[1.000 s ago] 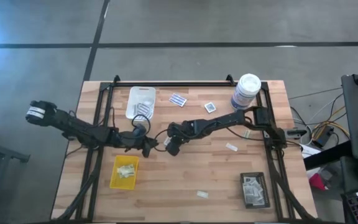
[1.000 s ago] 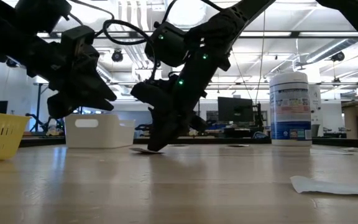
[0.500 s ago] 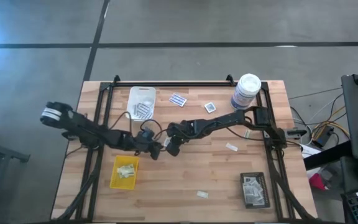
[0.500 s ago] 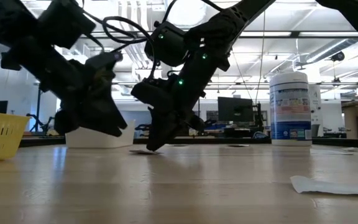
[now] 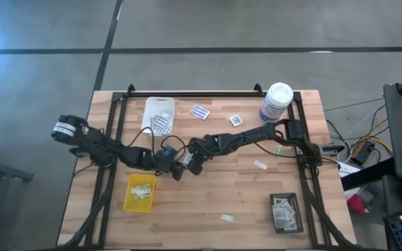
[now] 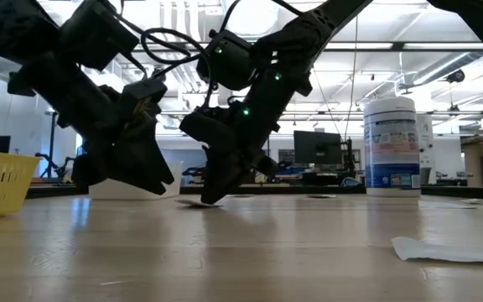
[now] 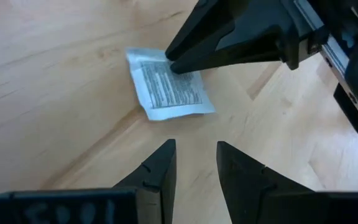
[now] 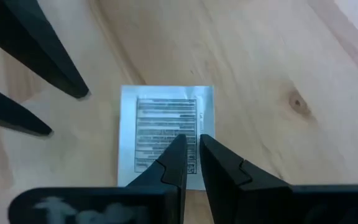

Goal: Pick & Place First Aid Supplies
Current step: Put the towelette pack into the black bin

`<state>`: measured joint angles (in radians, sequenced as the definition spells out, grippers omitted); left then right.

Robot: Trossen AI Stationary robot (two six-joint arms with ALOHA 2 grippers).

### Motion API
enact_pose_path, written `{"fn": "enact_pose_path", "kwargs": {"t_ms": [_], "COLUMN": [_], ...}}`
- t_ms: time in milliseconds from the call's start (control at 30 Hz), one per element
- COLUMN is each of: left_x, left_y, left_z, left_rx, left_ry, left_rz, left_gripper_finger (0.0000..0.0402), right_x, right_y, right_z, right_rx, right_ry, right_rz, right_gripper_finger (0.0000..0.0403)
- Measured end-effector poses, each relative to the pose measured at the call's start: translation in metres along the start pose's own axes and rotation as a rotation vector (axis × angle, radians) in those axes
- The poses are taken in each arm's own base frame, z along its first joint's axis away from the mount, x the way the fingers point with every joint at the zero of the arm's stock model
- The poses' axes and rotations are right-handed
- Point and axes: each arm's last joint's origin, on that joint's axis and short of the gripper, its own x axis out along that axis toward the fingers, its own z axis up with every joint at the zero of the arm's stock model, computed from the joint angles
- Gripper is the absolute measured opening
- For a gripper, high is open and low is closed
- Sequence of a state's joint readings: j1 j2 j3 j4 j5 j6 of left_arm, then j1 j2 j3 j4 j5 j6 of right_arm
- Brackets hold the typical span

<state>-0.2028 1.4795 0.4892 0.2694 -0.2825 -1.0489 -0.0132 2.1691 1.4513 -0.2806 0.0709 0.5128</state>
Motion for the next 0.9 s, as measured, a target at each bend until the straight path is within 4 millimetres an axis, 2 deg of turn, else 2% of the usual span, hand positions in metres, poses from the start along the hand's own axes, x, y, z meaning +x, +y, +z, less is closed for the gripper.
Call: {"fn": "enact_pose_path", "kwargs": {"t_ms": [267, 500, 900], "left_x": [-0.001, 0.002, 0.005], "left_y": [0.003, 0.007, 0.012], "left_z": [0.000, 0.003, 0.004], "left_rx": [-0.014, -0.037, -0.094], "left_ry": [0.011, -0.045, -0.043], "left_rz": [0.023, 0.069, 0.100], "left_gripper_finger": [0.0108, 0.0108, 0.0108], "right_x": [0.010, 0.011, 0.012], "right_y": [-0.001, -0.001, -0.001], "right_z": [-0.004, -0.003, -0.004], "right_rx": [0.055, 0.064, 0.061], "right_ry": [-0.003, -0.011, -0.014], "right_rz": [-0.003, 0.003, 0.006], "right_gripper_finger": [0.0043, 0.0043, 0.0043]}}
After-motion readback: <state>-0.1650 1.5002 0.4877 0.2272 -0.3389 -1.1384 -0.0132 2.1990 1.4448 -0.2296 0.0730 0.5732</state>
